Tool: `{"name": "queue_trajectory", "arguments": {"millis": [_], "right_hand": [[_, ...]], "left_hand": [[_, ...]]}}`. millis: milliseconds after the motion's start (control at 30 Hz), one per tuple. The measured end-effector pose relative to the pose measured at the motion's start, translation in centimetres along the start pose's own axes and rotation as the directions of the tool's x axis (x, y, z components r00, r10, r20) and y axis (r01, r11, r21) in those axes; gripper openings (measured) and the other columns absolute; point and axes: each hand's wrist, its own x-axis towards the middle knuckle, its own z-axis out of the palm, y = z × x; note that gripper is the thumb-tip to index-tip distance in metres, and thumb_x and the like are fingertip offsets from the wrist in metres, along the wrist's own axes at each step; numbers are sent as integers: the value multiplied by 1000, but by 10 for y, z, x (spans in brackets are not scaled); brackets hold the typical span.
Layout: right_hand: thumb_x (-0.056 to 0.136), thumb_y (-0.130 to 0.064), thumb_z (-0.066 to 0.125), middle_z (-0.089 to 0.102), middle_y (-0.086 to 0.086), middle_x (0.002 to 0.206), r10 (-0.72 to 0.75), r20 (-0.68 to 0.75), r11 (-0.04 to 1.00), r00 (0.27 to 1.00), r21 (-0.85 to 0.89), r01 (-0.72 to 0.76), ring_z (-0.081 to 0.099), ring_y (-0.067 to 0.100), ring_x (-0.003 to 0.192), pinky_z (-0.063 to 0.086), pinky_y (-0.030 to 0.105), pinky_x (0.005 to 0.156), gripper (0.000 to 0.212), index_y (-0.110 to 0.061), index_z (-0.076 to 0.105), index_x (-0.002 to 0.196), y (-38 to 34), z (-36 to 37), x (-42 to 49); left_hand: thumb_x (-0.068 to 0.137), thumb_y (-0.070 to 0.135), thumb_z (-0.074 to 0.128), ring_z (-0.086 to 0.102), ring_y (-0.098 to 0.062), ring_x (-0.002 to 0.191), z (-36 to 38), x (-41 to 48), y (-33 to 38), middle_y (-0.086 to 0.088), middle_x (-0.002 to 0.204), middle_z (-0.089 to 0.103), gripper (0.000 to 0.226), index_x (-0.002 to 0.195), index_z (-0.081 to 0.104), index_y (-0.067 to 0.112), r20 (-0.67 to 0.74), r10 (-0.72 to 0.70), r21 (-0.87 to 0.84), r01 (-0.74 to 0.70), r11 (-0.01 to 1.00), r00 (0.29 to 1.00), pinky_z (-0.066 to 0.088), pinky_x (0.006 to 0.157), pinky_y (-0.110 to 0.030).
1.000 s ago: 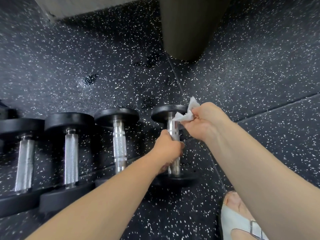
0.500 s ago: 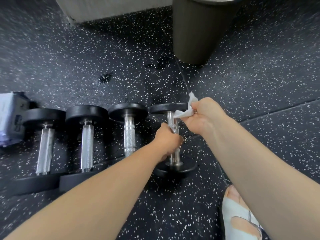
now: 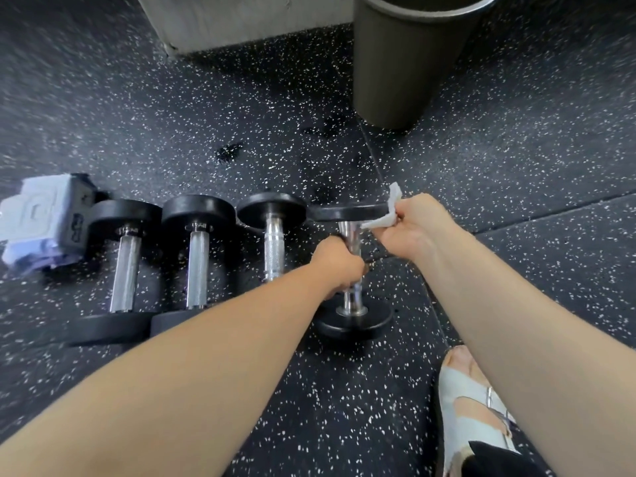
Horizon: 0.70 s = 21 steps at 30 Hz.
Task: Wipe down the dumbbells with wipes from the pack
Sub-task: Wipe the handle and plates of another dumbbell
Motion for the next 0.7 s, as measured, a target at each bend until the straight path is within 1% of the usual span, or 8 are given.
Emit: {"name": "queue_trajectory", "arguments": {"millis": [100, 167, 200, 300, 400, 533, 633, 700], "right_hand": [[92, 8, 38, 59, 9, 117, -5, -3, 1000, 1000, -17, 5, 64, 26, 81, 55, 37, 45, 34, -3, 53, 121, 1, 2, 0], [94, 7, 35, 62, 2, 120, -8, 22, 1000, 1000, -7, 8, 67, 21, 74, 55, 33, 43, 35, -3, 52, 123, 2, 3, -4], [95, 7, 33, 65, -4, 117, -6, 47, 1000, 999, 8, 6, 69, 18, 75, 55, 34, 44, 36, -3, 51, 124, 4, 2, -8], [95, 10, 32, 67, -7, 116, -9, 95, 1000, 995, 7, 8, 64, 15, 104, 58, 48, 61, 42, -4, 46, 131, 9, 3, -19], [94, 11, 30, 67, -7, 107, 3, 117, 1000, 993, -17, -1, 64, 18, 97, 55, 50, 60, 43, -5, 47, 129, 11, 6, -26], [95, 8, 29, 68, -6, 111, 28, 58, 1000, 998, 8, -29, 64, 13, 102, 57, 44, 62, 32, -6, 54, 111, 7, 8, -11], [93, 8, 30, 65, 0, 121, 44, 51, 999, 998, -19, -43, 63, 18, 108, 58, 43, 54, 37, -4, 48, 123, 4, 4, 11], [92, 9, 33, 64, 5, 125, 39, 68, 997, 997, -73, -34, 64, 24, 111, 60, 49, 60, 39, -1, 47, 127, 4, 2, 16]], "left_hand": [[84, 5, 69, 57, -18, 78, 1, -2, -2, -7, 95, 58, 22, 89, 49, 13, -31, -3, -1, 3, 1000, 1000, 48, 64, -26], [84, 4, 68, 56, -17, 77, 1, -2, -4, -8, 96, 58, 22, 94, 50, 12, -37, -2, -6, 2, 1000, 999, 47, 60, -24], [84, 4, 68, 55, -17, 77, 0, -2, -5, -6, 93, 57, 22, 96, 50, 11, -37, -3, -12, 2, 1000, 999, 46, 60, -24], [85, 7, 68, 54, -13, 75, -2, -1, -5, -1, 84, 53, 20, 93, 51, 13, -50, -10, -4, 10, 1000, 999, 44, 59, -21], [84, 8, 67, 61, -19, 89, -4, -1, -6, -5, 94, 60, 17, 95, 55, 14, -44, -26, 2, 26, 1000, 999, 51, 79, -27], [84, 5, 66, 53, -16, 76, -5, -2, -8, -3, 85, 53, 18, 95, 52, 12, -22, -31, -3, 31, 1000, 999, 48, 71, -28], [84, 5, 67, 55, -19, 81, -4, -2, -8, -3, 86, 53, 20, 96, 52, 11, -28, -19, 7, 20, 1000, 999, 48, 73, -29], [84, 7, 69, 55, -17, 80, -6, -4, -8, -3, 88, 55, 23, 102, 54, 9, -38, -15, 25, 16, 1000, 999, 46, 72, -28]]}}
